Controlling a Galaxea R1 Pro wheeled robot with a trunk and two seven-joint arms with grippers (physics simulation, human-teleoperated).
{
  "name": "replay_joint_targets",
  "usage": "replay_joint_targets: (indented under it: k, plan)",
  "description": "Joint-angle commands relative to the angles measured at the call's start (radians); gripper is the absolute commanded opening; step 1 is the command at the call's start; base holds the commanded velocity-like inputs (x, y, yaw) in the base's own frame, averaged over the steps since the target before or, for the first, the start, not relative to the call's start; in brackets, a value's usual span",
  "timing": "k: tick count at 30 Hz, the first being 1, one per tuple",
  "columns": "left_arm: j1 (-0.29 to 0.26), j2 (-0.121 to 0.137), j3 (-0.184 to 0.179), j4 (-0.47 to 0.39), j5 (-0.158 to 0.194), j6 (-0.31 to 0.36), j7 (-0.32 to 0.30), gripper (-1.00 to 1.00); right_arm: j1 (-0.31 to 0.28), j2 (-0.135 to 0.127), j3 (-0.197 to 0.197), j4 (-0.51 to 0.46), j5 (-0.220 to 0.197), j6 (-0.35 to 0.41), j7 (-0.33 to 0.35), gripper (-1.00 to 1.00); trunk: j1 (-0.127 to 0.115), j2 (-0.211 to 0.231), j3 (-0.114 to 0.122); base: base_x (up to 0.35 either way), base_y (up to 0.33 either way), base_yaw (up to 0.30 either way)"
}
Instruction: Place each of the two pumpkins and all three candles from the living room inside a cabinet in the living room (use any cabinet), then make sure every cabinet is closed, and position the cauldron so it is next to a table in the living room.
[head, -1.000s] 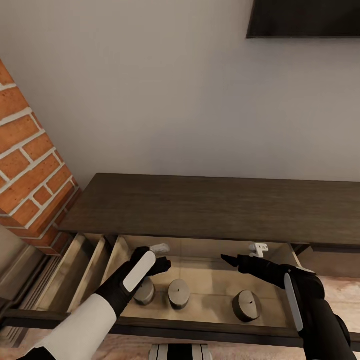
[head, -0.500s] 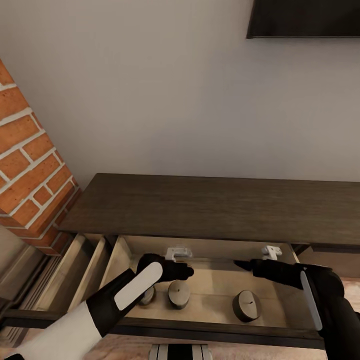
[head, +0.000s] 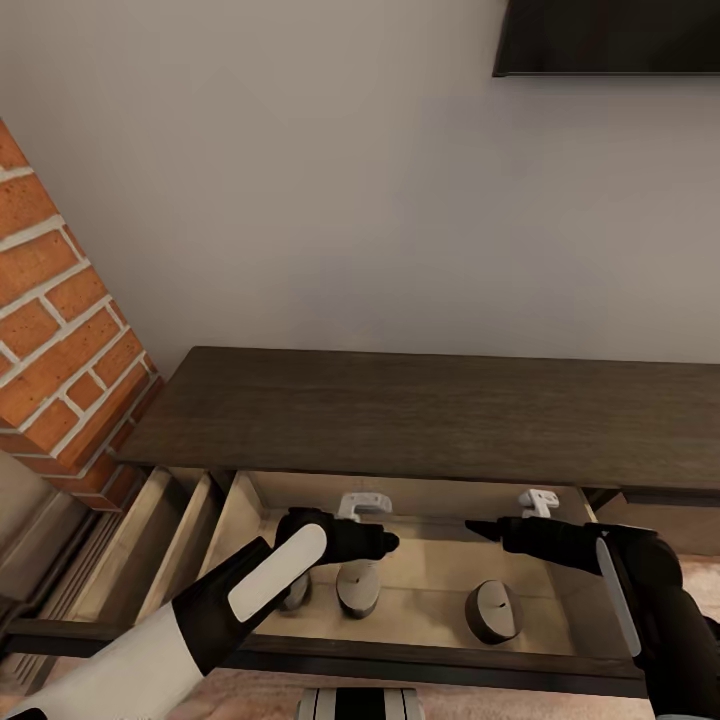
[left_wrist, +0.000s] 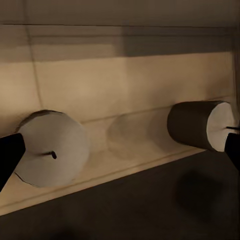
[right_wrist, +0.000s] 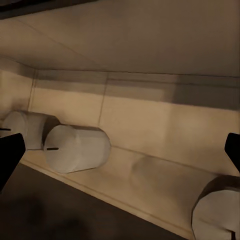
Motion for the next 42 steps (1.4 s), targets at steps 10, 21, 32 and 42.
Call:
replay_joint_targets:
  k: [10,21,32,42]
  plan:
    - [0.0,0.006,0.056,-0.033,0.002,-0.026,0.0,1.0,-0.005,0.001,0.0,0.006,-0.001,-0.022,0.003,1.0,-0.004,0.002,0.039,0.0,0.0,0.0]
    - [0.0,0.011,0.08,-0.032,0.003,-0.025,0.0,1.0,-0.005,0.001,0.002,0.006,0.005,-0.019,0.002,1.0,-0.009,0.005,0.081,0.0,0.0,0.0]
    - [0.0,0.013,0.08,-0.033,0.009,-0.024,0.0,1.0,-0.005,-0.003,0.002,0.006,0.006,-0.015,0.004,1.0,-0.014,0.007,0.124,-0.018,0.0,0.0]
    - [0.0,0.014,0.08,-0.032,0.011,-0.024,0.0,1.0,-0.005,-0.006,0.002,0.006,0.006,-0.013,0.004,1.0,-0.024,0.02,0.161,-0.28,0.0,0.0]
